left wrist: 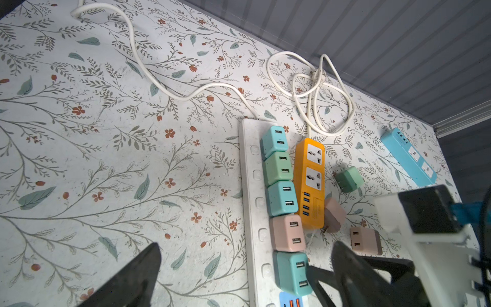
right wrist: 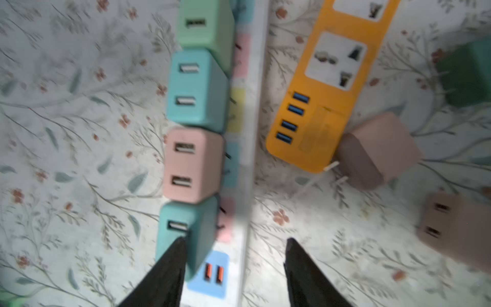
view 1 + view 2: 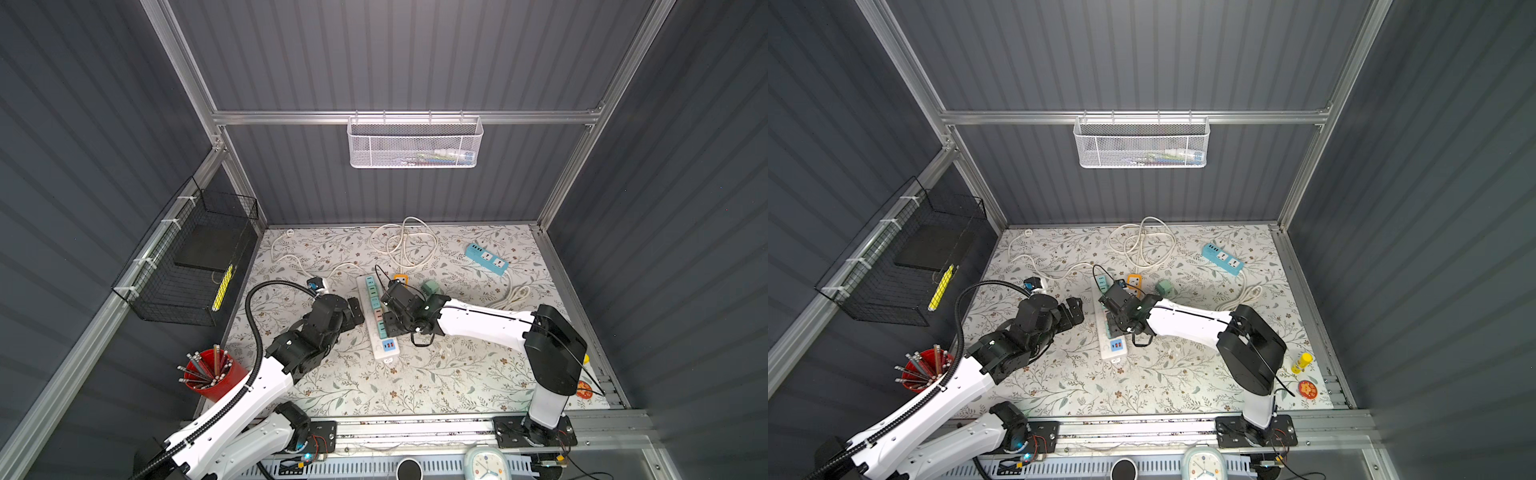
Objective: Insert plugs into power strip
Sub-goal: Press the plug into the socket, then move the socket to the center of the table.
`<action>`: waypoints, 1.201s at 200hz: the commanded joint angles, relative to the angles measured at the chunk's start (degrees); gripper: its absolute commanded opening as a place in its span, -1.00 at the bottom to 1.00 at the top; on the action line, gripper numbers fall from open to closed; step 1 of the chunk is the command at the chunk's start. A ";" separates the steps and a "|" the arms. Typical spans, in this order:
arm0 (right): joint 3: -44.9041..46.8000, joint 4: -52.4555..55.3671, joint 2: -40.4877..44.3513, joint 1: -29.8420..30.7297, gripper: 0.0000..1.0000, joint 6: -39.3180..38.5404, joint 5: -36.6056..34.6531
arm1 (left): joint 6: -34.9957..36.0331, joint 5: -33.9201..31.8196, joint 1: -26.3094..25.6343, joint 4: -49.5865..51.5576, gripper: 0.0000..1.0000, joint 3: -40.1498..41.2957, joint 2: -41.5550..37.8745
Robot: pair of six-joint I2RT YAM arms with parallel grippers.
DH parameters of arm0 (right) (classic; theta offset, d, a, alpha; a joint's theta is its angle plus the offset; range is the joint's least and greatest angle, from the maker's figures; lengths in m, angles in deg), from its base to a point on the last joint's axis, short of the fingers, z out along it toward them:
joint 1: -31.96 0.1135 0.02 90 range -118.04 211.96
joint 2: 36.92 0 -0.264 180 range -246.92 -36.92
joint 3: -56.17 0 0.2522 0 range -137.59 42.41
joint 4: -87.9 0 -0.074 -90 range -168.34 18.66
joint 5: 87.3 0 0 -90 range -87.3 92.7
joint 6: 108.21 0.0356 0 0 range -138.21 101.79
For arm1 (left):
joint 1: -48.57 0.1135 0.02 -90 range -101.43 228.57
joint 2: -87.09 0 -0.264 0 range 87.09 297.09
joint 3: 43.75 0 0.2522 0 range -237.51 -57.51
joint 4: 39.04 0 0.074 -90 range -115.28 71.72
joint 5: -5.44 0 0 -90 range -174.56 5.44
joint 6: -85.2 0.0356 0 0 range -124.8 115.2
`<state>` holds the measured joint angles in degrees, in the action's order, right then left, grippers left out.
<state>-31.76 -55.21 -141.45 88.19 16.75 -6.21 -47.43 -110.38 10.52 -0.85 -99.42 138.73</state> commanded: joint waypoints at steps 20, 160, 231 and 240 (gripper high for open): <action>3.57 0.64 -1.10 -0.31 0.18 1.08 -0.79 | -0.39 0.04 0.07 0.38 1.00 -0.99 0.57; 15.35 0.45 9.54 3.81 0.27 -0.82 5.62 | 1.71 1.71 0.07 -1.73 1.00 -3.44 4.82; 14.21 -3.16 3.29 4.05 0.10 -1.34 5.51 | 1.36 2.30 0.06 -2.85 1.00 -4.49 6.55; 13.91 -4.68 2.42 3.19 0.02 -1.42 5.86 | 1.07 2.49 0.07 -2.59 1.00 -4.50 6.46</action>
<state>-16.44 -57.76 -136.55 92.64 15.90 0.89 -46.82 -108.48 10.52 -3.01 -102.26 145.09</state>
